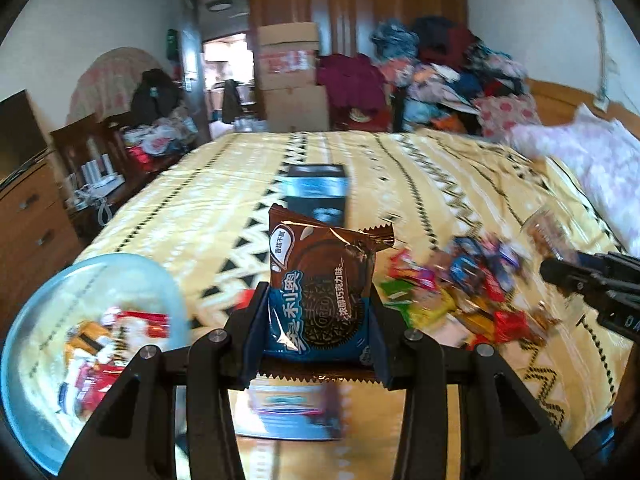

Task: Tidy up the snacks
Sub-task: 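Carry the peanut bar and Oreo packet over the glass bowl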

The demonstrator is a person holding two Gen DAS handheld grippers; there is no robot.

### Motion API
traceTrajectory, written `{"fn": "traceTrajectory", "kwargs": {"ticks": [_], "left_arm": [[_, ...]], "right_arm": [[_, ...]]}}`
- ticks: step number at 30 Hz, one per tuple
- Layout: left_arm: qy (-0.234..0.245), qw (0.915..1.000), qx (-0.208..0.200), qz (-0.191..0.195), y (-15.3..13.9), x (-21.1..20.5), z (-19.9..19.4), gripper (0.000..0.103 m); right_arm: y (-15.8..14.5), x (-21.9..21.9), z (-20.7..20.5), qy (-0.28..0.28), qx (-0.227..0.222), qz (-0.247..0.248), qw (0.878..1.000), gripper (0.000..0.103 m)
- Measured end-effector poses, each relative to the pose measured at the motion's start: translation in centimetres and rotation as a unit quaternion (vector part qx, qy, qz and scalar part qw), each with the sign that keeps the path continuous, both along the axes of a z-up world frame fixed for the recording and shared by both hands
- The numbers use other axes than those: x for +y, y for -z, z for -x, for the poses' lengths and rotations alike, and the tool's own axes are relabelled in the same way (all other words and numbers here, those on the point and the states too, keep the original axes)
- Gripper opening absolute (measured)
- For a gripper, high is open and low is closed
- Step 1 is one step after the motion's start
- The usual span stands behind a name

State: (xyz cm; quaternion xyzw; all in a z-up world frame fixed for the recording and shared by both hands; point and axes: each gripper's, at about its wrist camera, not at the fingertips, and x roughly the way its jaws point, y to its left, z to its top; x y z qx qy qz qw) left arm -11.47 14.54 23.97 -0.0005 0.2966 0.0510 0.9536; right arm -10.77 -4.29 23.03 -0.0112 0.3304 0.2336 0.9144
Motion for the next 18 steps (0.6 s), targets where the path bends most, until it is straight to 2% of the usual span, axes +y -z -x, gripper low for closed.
{"fn": "traceTrajectory", "kwargs": {"ticks": [11, 18], "left_arm": [[-0.075, 0.9969, -0.021, 0.007, -2.6, 9.2, 3.1, 0.045], [-0.113, 0.9932, -0.026, 0.011, -3.3, 13.8, 4.7, 0.045]], "right_arm": [[-3.8, 9.7, -0.7, -0.090, -0.019, -0.020, 0.996, 0.034], [-5.4, 15.2, -0.4, -0.142, -0.023, -0.029, 0.989, 0.034]]}}
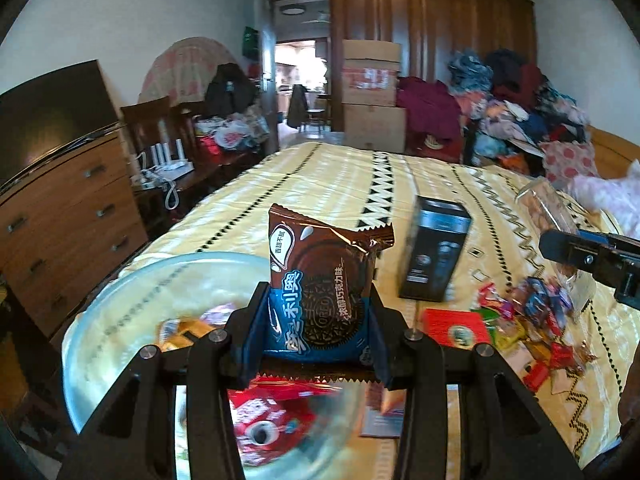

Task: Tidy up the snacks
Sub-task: 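Carry the peanut bar and Oreo packet over the glass bowl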

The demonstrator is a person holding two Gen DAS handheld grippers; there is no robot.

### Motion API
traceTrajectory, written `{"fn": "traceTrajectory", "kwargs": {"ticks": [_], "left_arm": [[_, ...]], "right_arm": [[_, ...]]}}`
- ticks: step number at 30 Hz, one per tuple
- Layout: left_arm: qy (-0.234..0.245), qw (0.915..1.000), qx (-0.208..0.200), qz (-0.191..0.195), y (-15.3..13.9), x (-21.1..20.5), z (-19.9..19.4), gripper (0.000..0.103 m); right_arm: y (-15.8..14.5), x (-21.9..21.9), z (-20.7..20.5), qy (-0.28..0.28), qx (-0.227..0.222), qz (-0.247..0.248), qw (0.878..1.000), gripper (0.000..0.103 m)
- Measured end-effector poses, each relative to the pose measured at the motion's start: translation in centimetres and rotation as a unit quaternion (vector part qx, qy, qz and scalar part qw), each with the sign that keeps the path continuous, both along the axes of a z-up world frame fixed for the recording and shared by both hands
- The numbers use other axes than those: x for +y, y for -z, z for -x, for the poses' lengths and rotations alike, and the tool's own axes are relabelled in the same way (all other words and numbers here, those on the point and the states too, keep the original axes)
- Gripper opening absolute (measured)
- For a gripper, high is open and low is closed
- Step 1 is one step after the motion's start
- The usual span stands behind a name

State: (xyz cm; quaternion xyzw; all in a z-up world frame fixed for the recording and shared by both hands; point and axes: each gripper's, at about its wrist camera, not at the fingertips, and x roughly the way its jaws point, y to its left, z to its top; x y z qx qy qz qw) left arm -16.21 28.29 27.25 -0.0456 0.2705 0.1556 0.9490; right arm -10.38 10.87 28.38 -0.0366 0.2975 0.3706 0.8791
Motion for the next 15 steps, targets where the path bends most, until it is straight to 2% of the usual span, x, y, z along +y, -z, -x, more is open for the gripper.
{"fn": "traceTrajectory", "kwargs": {"ticks": [8, 15], "left_arm": [[-0.044, 0.9989, 0.004, 0.013, 0.3, 5.2, 1.8, 0.045], [-0.070, 0.9972, 0.015, 0.022, 1.3, 8.2, 2.7, 0.045]], "right_arm": [[-0.9, 6.6, 1.0, -0.066, 0.007, 0.002, 0.998, 0.034], [-0.6, 10.6, 1.4, -0.102, 0.018, 0.012, 0.995, 0.034]]}}
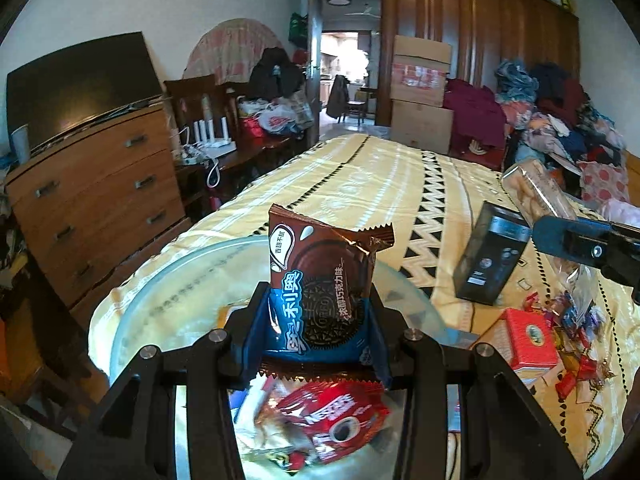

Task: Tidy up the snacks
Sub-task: 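Carry the peanut bar and Oreo packet over the glass bowl, then open both tools to drop the peanut bar and Oreo packet into the bowl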

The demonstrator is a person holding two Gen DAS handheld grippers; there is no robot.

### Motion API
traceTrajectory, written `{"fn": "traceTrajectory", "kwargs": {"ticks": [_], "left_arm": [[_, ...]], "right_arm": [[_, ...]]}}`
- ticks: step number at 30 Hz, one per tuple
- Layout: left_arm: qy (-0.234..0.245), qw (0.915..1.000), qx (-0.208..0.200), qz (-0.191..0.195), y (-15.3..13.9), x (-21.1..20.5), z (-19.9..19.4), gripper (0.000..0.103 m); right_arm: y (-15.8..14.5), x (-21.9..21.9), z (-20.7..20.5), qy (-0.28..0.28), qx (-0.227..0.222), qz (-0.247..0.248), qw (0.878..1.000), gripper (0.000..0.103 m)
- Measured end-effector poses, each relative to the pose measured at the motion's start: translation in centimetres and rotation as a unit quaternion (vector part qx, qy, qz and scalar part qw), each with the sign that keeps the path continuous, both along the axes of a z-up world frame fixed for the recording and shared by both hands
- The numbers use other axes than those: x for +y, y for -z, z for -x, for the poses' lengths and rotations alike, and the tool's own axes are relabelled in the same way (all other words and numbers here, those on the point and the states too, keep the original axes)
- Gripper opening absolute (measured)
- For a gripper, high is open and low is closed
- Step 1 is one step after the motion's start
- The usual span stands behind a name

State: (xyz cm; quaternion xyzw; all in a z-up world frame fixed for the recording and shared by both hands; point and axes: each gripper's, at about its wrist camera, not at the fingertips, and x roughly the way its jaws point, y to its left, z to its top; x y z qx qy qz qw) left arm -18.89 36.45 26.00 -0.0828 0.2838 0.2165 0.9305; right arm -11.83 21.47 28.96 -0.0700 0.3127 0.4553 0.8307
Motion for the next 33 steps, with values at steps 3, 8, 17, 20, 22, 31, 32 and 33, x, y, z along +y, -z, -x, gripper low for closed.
{"fn": "traceTrajectory", "kwargs": {"ticks": [3, 8, 17, 20, 22, 31, 32, 33], "left_arm": [[-0.011, 0.9999, 0.005, 0.008, 0.6, 1.2, 0.5, 0.045], [-0.029, 0.9992, 0.012, 0.024, 1.4, 3.3, 1.0, 0.045], [-0.064, 0.9961, 0.023, 0.056, 3.1, 7.5, 2.0, 0.045], [-0.070, 0.9951, 0.026, 0.065, 3.7, 8.2, 2.3, 0.045], [-0.072, 0.9947, 0.028, 0.068, 4.0, 8.4, 2.4, 0.045], [-0.069, 0.9937, 0.044, 0.077, 5.1, 8.9, 1.9, 0.046], [-0.071, 0.9936, 0.045, 0.076, 5.2, 8.9, 1.9, 0.045], [-0.072, 0.9934, 0.046, 0.077, 5.2, 8.9, 1.8, 0.045]], "right_arm": [[0.4, 1.4, 0.0, -0.013, 0.009, 0.006, 1.000, 0.034], [1.6, 3.7, 0.1, -0.030, 0.027, 0.022, 0.999, 0.034], [3.4, 6.9, 0.1, -0.050, 0.058, 0.045, 0.996, 0.034], [3.8, 7.9, 0.2, -0.055, 0.061, 0.051, 0.995, 0.034], [4.0, 8.6, 0.4, -0.059, 0.062, 0.055, 0.995, 0.034], [5.0, 10.0, 1.0, -0.065, 0.072, 0.062, 0.993, 0.035], [5.1, 10.1, 0.9, -0.066, 0.074, 0.063, 0.993, 0.036], [5.2, 10.2, 0.9, -0.067, 0.075, 0.065, 0.993, 0.036]]}}
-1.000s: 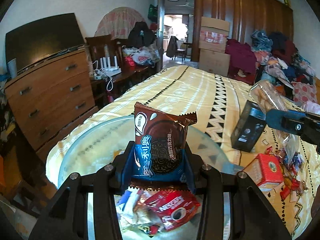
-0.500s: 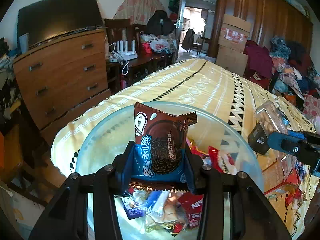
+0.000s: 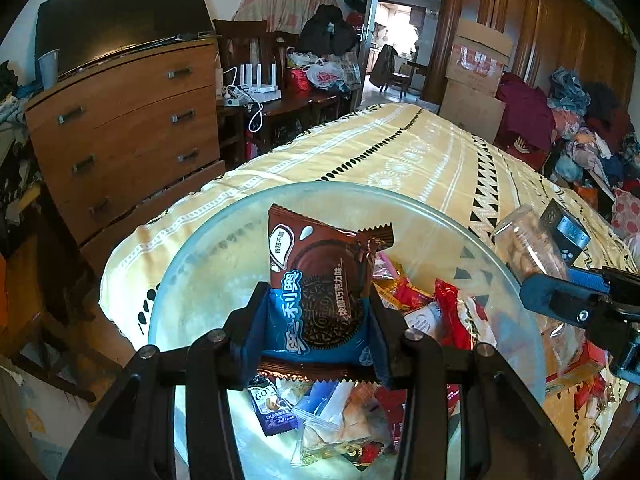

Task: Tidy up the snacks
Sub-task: 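Open both tools to drop the peanut bar and Oreo packet into the bowl, then move both tools back to the snack pile on the bed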

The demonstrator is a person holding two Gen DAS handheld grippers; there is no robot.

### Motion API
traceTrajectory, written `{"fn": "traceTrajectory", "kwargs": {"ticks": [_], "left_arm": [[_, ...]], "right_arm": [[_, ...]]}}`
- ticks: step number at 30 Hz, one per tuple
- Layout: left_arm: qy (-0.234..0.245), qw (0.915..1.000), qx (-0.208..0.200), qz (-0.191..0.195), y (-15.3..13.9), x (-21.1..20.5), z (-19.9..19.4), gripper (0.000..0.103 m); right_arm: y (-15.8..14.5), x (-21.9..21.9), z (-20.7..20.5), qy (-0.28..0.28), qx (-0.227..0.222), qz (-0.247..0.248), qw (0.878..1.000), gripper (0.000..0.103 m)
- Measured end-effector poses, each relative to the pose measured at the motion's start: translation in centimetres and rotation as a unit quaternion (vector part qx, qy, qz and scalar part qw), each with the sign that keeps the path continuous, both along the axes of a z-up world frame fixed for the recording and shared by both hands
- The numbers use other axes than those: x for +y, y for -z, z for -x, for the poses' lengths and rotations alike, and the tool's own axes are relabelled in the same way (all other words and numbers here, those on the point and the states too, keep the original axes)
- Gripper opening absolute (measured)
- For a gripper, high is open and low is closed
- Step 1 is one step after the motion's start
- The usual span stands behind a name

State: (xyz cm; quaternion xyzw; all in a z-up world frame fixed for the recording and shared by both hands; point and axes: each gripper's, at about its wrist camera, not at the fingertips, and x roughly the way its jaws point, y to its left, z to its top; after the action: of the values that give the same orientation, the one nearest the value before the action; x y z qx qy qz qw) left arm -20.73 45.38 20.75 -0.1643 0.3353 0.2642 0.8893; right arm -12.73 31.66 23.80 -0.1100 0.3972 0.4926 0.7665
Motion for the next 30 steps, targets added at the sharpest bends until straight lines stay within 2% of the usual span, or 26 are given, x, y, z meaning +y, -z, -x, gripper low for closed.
{"fn": "traceTrajectory", "kwargs": {"ticks": [2, 3, 4, 6, 10, 11, 12, 14, 19, 23, 30], "left_arm": [[0.001, 1.0000, 0.001, 0.004, 0.2, 0.1, -0.1, 0.052], [0.001, 1.0000, 0.002, 0.004, 0.2, 0.2, -0.2, 0.061], [0.000, 1.0000, 0.001, 0.002, 0.2, 0.1, -0.2, 0.065], [0.002, 1.0000, 0.002, 0.001, 0.3, 0.1, -0.4, 0.068], [0.003, 1.0000, 0.009, 0.000, 0.5, 0.1, -0.7, 0.069], [0.002, 0.9999, 0.010, 0.000, 0.5, 0.1, -0.8, 0.069], [0.000, 0.9999, 0.013, 0.000, 0.6, 0.0, -0.9, 0.069], [-0.002, 0.9999, 0.015, 0.002, 0.7, 0.2, -0.9, 0.069], [-0.002, 0.9998, 0.018, 0.000, 0.7, 0.0, -1.0, 0.069], [-0.004, 0.9998, 0.017, -0.005, 0.5, -0.1, -1.1, 0.077], [0.006, 0.9997, 0.022, -0.012, 0.3, -1.3, -1.7, 0.077]], "right_arm": [[0.1, 0.2, 0.1, -0.003, 0.001, 0.004, 1.000, 0.038], [0.2, 0.3, 0.1, -0.003, 0.001, 0.006, 1.000, 0.040], [0.2, 0.3, 0.1, -0.001, 0.000, 0.006, 1.000, 0.043], [0.2, 0.2, 0.0, 0.002, 0.000, 0.004, 1.000, 0.051], [0.2, 0.1, 0.0, 0.004, -0.001, 0.004, 1.000, 0.054], [0.1, 0.1, 0.0, 0.006, -0.001, 0.003, 1.000, 0.061], [0.1, 0.0, -0.1, 0.007, -0.001, 0.003, 1.000, 0.072], [0.0, -0.1, 0.0, 0.009, -0.005, 0.000, 1.000, 0.084], [0.0, -0.2, 0.0, 0.011, -0.008, 0.000, 1.000, 0.084], [-0.1, -0.4, 0.0, 0.012, -0.008, -0.003, 1.000, 0.085], [-0.7, -1.6, 0.1, 0.015, -0.014, -0.015, 1.000, 0.085]]}}
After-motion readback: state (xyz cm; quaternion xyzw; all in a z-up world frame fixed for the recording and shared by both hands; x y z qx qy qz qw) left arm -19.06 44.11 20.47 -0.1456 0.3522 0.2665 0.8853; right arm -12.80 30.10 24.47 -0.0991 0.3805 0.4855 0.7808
